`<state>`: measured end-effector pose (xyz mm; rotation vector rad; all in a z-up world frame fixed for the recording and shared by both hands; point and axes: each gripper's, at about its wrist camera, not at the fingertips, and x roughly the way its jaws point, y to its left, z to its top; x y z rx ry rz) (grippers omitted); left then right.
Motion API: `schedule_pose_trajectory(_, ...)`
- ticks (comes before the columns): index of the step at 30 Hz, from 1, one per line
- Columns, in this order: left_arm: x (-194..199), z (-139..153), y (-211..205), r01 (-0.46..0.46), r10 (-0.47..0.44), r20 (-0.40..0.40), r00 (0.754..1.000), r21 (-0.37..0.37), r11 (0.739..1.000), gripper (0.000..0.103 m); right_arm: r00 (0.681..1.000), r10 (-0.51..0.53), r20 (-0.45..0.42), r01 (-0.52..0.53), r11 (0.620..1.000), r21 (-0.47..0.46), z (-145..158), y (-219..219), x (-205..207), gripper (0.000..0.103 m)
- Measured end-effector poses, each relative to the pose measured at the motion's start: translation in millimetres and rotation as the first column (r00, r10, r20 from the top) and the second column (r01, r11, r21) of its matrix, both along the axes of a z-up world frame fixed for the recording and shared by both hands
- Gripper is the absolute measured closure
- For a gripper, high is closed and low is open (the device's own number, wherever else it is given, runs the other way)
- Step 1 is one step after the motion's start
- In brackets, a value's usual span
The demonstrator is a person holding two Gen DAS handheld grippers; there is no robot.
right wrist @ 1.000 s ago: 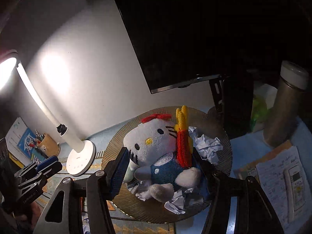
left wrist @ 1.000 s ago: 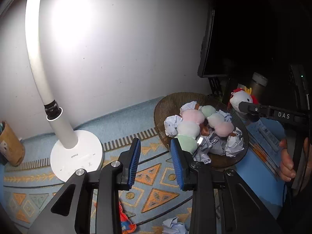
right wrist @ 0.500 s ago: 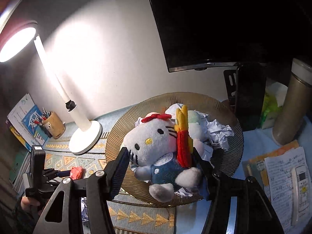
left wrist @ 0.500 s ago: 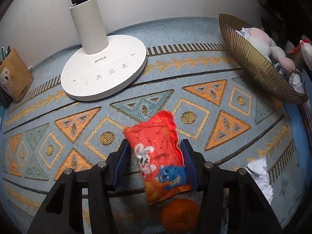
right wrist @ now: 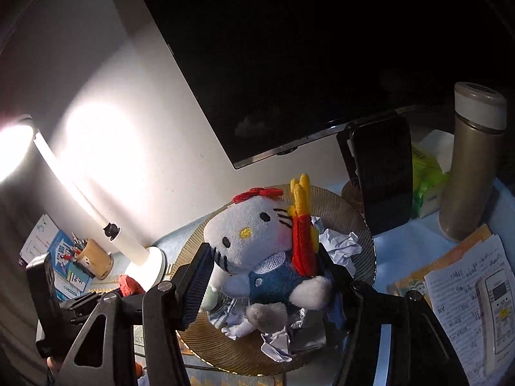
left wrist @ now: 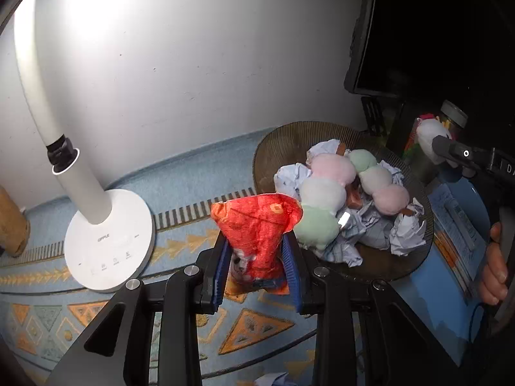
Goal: Organize objects
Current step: 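Drop the snack-bag plush into the bowl with the left gripper while the right drops Hello Kitty, then move both grippers back toward the last orange and paper ball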
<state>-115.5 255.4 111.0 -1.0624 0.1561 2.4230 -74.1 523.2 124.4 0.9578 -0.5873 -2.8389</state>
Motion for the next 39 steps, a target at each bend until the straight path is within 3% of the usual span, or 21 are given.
schedule_pose_trajectory(4, -19.0, 10.0, 27.4, 0.046, -0.046, -0.01, 0.999, 0.098, 0.994, 0.075, 1.0, 0.007, 0.026, -0.006, 1.0, -0.024, -7.1, -3.7, -23.2, 0.043)
schedule_pose_trajectory(9, -42.1, 4.4, 55.4, 0.079, -0.076, -0.021, 0.997, 0.151, 0.985, 0.075, 0.998, 0.008, 0.058, -0.005, 0.998, -0.065, -20.2, -6.4, -48.0, 0.042)
schedule_pose_trajectory(10, -47.8, -0.1, 59.6, 0.076, -0.076, -0.009, 0.997, 0.15, 0.986, 0.071, 0.998, 0.015, 0.066, -0.01, 0.997, -0.073, -23.7, -8.1, -52.7, 0.041)
schedule_pose_trajectory(11, -53.3, -5.1, 62.8, 0.067, -0.068, 0.008, 0.998, 0.141, 0.988, 0.062, 0.997, 0.027, 0.078, -0.021, 0.997, -0.08, -27.6, -10.5, -57.4, 0.036)
schedule_pose_trajectory(12, -56.8, -10.0, 63.7, 0.055, -0.058, 0.021, 0.998, 0.137, 0.989, 0.06, 0.995, 0.043, 0.092, -0.034, 0.995, -0.089, -31.9, -12.7, -61.5, 0.029)
schedule_pose_trajectory(15, -61.6, -19.5, 59.5, 0.044, -0.051, 0.054, 0.997, 0.131, 0.99, 0.052, 0.987, 0.093, 0.128, -0.08, 0.992, -0.098, -42.4, -18.3, -66.8, 0.028)
schedule_pose_trajectory(17, -60.4, -22.0, 53.3, 0.03, -0.038, 0.056, 0.998, 0.132, 0.991, 0.027, 0.984, 0.101, 0.149, -0.091, 0.993, -0.075, -45.1, -20.5, -64.5, 0.028)
schedule_pose_trajectory(19, -59.8, -20.2, 44.8, 0.006, -0.013, 0.045, 0.999, 0.149, 0.989, 0.013, 0.984, 0.1, 0.15, -0.091, 0.994, -0.065, -44.4, -20.4, -59.1, 0.028)
schedule_pose_trajectory(22, -57.4, -13.8, 33.2, 0.023, -0.035, 0.051, 0.998, 0.217, 0.976, 0.011, 0.987, 0.087, 0.138, -0.082, 0.996, -0.045, -39.2, -19.6, -47.6, 0.028)
schedule_pose_trajectory(27, -45.8, 1.9, 12.5, 0.029, -0.037, 0.028, 0.999, 0.229, 0.973, 0.011, 0.995, 0.074, 0.074, -0.077, 0.996, 0.035, -17.0, -22.9, -24.8, 0.028)
schedule_pose_trajectory(32, -15.1, 21.7, -30.6, 0.032, -0.025, -0.032, 0.999, 0.235, 0.972, 0.011, 0.995, 0.101, 0.006, -0.101, 0.994, 0.05, 8.3, -34.7, 1.2, 0.028)
schedule_pose_trajectory(39, 43.5, 24.5, -123.3, -0.076, 0.103, -0.101, 0.99, 0.242, 0.967, 0.01, 0.967, 0.248, -0.049, -0.241, 0.964, 0.116, 19.9, -96.2, 52.2, 0.028)
